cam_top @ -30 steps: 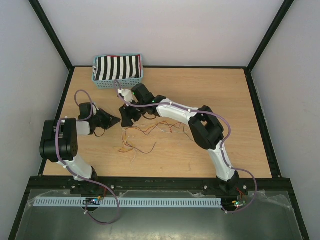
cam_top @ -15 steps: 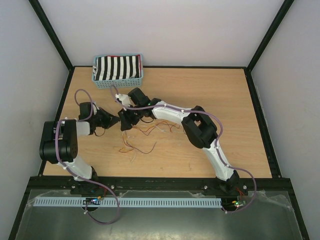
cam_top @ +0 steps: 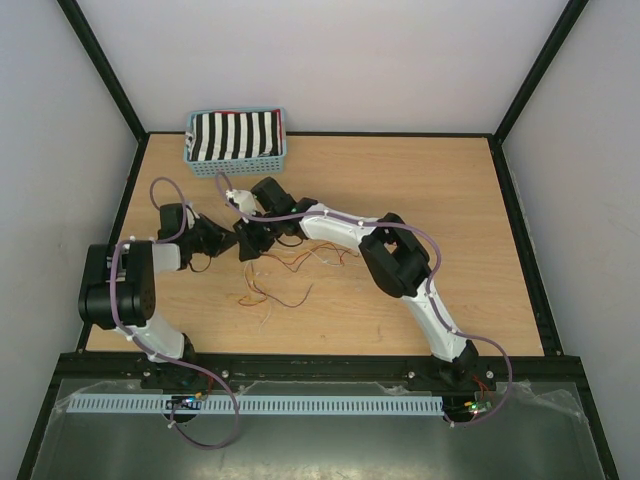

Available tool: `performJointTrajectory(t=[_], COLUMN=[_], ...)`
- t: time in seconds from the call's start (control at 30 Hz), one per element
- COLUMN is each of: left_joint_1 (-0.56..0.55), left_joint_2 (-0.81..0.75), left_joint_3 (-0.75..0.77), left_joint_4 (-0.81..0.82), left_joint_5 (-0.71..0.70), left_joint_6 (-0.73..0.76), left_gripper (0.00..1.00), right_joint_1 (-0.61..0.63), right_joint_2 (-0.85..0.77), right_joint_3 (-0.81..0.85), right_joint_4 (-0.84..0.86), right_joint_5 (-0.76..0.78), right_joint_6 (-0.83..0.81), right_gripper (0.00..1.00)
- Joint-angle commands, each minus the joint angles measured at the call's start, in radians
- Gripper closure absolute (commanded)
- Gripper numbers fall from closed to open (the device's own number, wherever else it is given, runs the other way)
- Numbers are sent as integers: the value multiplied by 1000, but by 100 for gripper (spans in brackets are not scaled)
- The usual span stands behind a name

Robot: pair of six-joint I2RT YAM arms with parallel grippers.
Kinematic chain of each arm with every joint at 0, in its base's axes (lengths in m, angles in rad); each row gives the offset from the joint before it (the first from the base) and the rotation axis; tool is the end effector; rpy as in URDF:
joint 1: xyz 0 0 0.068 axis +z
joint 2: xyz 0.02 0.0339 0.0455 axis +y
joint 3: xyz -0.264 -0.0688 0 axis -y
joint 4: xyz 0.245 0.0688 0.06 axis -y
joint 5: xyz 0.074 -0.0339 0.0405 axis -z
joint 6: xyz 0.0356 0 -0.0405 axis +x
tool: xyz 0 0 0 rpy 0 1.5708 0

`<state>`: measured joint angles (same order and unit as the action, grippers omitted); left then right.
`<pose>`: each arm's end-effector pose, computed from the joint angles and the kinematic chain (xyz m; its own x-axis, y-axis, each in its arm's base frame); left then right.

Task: Zip-tie the wires
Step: Pick up the ribbon at the center of the board, then adjust the ribbon.

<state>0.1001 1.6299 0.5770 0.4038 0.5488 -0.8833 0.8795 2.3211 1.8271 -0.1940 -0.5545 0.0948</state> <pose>0.2926 0.0107 0.1308 -0.6354 -0.7265 -0.2618 -0.2565 0.5184 -0.8158 0.3201 0.4162 0.1771 -0.4896 -0.4654 -0.7374 -0.8719 0.2739 0.4060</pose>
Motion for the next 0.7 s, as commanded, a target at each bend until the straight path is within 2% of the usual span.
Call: performJointTrajectory(t=[0.0, 0.2, 0.67], left_joint_1=[-3, -3, 15], left_joint_2=[-41, -47, -67], left_joint_3=[10, 11, 12], left_joint_4=[1, -6, -14], left_joint_5=[5, 3, 2], left_joint_6=[6, 9, 19], left_gripper=[100, 100, 100], right_joint_1=[7, 7, 6], right_joint_2=[14, 6, -26], right_joint_3=[14, -2, -61], right_joint_4=[-10, -12, -12], right_joint_5=[13, 29, 63], right_joint_6=[6, -4, -25], right_gripper=[56, 64, 71])
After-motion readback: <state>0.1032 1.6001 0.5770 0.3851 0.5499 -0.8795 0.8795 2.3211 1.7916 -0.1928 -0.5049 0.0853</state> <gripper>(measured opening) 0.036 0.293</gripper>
